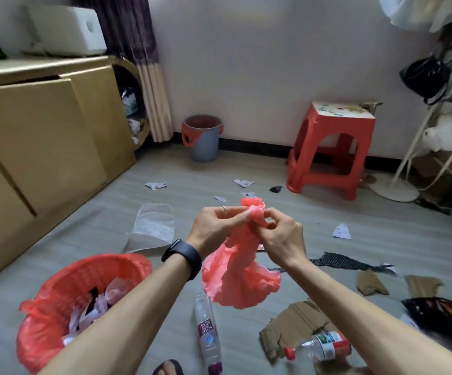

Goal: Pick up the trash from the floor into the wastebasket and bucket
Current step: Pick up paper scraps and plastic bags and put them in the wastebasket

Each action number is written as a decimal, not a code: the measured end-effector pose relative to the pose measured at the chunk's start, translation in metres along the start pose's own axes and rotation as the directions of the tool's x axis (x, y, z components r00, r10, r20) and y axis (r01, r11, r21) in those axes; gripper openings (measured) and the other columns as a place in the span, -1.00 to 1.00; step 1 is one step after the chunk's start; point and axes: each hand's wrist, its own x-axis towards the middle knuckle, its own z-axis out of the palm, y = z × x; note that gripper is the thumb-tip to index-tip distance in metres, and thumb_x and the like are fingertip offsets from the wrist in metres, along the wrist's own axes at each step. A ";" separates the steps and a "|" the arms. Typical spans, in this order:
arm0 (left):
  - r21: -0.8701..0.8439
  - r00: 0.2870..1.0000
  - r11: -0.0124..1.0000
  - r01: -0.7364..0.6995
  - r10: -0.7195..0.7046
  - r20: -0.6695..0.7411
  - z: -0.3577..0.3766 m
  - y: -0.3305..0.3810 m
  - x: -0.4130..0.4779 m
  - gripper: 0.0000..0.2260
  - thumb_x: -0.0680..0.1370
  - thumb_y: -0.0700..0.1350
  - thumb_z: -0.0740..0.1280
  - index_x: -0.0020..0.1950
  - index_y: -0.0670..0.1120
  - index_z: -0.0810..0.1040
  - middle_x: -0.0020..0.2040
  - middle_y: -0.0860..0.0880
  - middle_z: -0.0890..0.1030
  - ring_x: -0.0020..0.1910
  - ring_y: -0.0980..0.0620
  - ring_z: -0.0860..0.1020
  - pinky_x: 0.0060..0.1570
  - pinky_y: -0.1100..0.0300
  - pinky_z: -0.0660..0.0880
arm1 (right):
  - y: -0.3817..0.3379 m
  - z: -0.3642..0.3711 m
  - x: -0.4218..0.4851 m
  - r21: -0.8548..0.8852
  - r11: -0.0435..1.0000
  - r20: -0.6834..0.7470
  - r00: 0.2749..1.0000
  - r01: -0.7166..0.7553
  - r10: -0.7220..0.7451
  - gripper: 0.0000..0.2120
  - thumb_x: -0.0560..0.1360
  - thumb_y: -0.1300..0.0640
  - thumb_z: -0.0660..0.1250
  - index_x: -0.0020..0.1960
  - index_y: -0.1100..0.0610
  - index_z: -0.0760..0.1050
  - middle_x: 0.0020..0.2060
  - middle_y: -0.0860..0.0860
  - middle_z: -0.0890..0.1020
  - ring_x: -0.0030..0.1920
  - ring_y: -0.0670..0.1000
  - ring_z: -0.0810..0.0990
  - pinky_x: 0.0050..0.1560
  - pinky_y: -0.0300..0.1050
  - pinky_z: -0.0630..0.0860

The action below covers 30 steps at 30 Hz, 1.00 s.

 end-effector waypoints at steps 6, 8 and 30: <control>0.412 0.976 0.903 -0.118 0.182 -0.121 -0.022 -0.007 0.006 -0.82 0.33 0.06 0.60 -0.12 0.16 0.69 -0.11 0.17 0.70 -0.05 0.22 0.65 0.06 0.15 0.59 | -0.001 0.012 -0.005 0.041 0.993 0.207 0.972 0.110 -0.116 -0.84 0.50 0.12 0.40 -0.21 -0.07 0.68 -0.05 -0.19 0.63 0.01 -0.18 0.61 0.08 -0.11 0.56; 0.541 0.957 0.833 -0.119 0.241 -0.161 -0.021 -0.002 0.001 -0.82 0.33 0.10 0.55 -0.14 0.18 0.62 -0.10 0.17 0.69 -0.07 0.22 0.64 -0.02 0.16 0.59 | -0.002 0.015 -0.002 0.103 0.994 0.242 0.969 0.020 -0.045 -0.80 0.50 -0.04 0.42 -0.29 -0.12 0.67 -0.07 -0.15 0.64 0.01 -0.17 0.62 0.06 -0.08 0.55; 0.294 0.999 0.955 -0.042 0.039 0.015 -0.029 -0.005 -0.003 -0.76 0.41 -0.18 0.56 0.05 -0.04 0.68 -0.01 -0.05 0.68 -0.20 0.00 0.66 -0.06 0.00 0.65 | -0.005 0.008 0.006 0.348 0.918 0.420 0.907 -0.191 0.030 -0.84 0.61 0.12 0.35 0.10 0.13 0.68 -0.09 0.14 0.74 -0.07 0.13 0.73 -0.01 0.05 0.66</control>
